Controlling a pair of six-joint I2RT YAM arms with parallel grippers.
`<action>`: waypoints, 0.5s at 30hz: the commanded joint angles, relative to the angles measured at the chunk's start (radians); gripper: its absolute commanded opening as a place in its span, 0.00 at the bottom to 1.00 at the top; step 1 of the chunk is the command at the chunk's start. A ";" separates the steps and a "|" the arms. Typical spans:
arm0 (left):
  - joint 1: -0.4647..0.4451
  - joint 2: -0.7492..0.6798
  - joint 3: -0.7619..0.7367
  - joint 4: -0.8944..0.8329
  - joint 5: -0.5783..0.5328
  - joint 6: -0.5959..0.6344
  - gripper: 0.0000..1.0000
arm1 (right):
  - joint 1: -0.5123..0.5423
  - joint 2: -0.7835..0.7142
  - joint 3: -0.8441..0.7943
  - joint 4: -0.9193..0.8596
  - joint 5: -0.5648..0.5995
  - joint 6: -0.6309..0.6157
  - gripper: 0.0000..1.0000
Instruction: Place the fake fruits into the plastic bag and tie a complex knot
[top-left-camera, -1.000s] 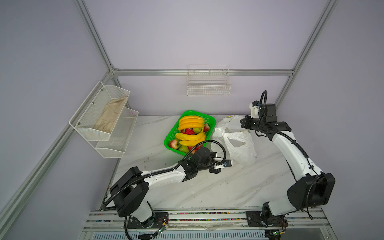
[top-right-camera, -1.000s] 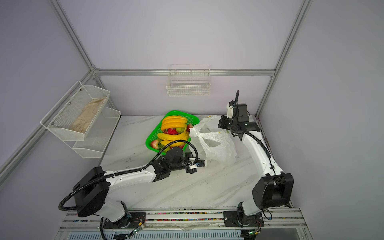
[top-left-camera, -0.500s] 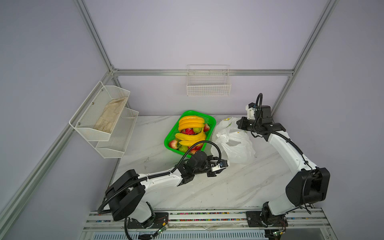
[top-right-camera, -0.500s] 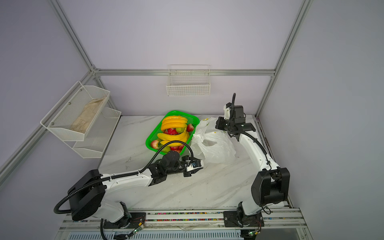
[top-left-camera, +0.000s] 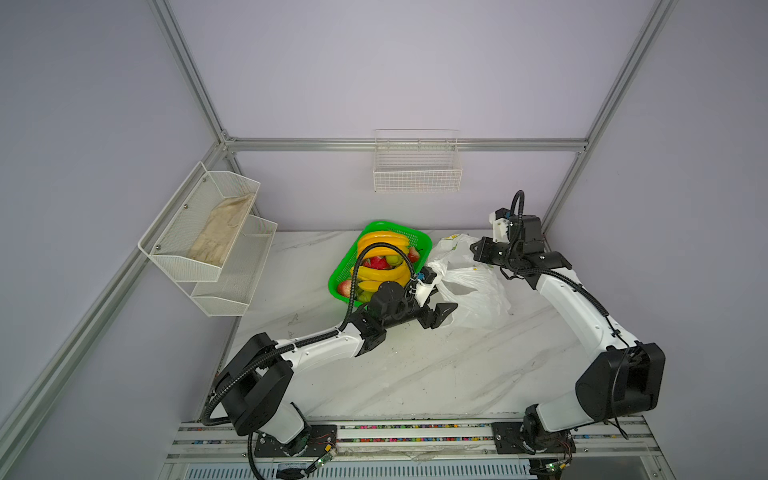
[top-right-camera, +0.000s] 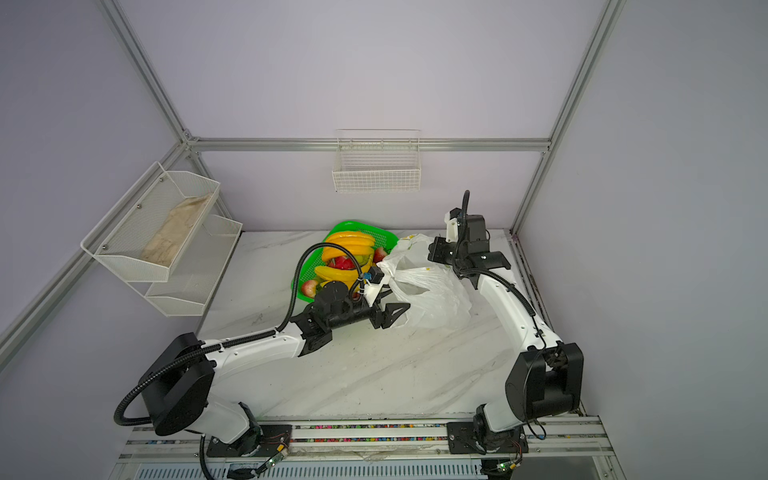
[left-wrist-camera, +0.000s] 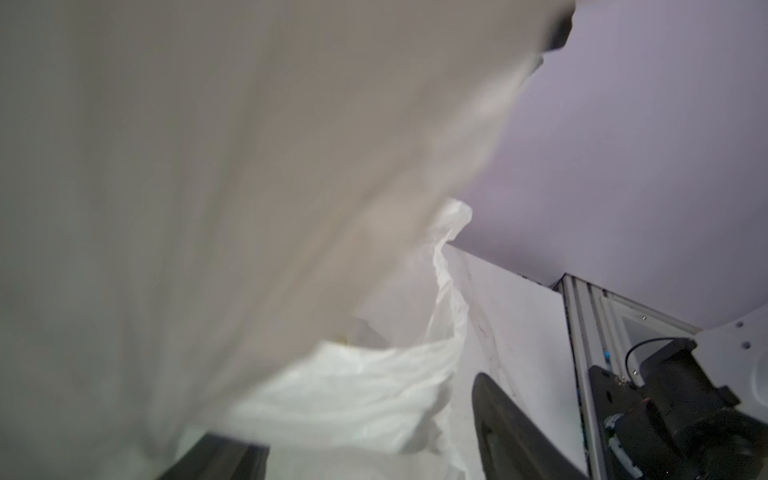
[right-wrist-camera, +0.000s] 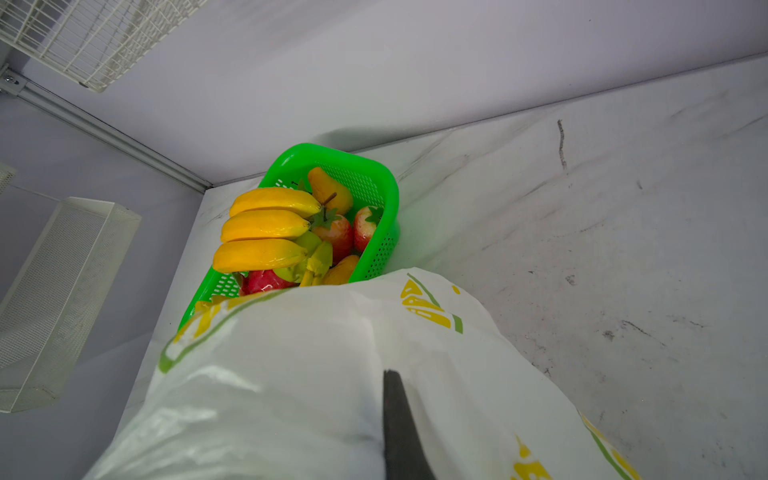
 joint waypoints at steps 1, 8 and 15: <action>-0.002 0.023 0.129 0.142 0.046 -0.209 0.73 | 0.013 -0.024 -0.019 0.031 0.019 0.022 0.00; -0.001 0.054 0.139 0.329 0.020 -0.291 0.54 | 0.028 -0.022 -0.031 0.064 0.053 0.061 0.00; -0.010 0.044 0.160 0.276 0.093 -0.132 0.21 | 0.027 -0.002 -0.013 0.050 0.063 0.067 0.00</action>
